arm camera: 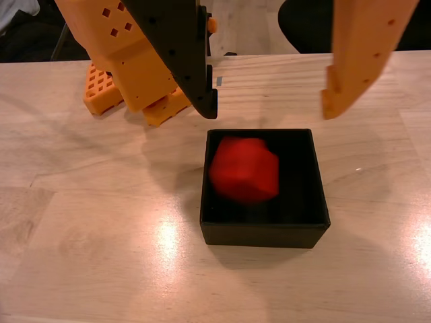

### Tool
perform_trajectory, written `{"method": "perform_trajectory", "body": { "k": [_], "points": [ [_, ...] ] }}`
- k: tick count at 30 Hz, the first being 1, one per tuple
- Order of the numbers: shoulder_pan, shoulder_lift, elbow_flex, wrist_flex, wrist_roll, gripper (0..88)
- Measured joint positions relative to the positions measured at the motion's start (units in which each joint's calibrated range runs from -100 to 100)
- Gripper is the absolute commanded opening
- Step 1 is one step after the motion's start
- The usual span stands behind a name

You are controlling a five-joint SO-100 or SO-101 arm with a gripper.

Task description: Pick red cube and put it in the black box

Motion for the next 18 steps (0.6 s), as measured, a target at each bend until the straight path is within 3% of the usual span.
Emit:
{"method": "perform_trajectory", "body": {
  "k": [9, 15, 18],
  "points": [
    [0.2, 0.0, 0.0, 0.0, -0.4, 26.1],
    [6.2, 0.0, -4.3, -1.3, -7.4, 2.6],
    [10.6, -1.8, -4.8, -3.5, -11.1, 1.4]
  ]
}}
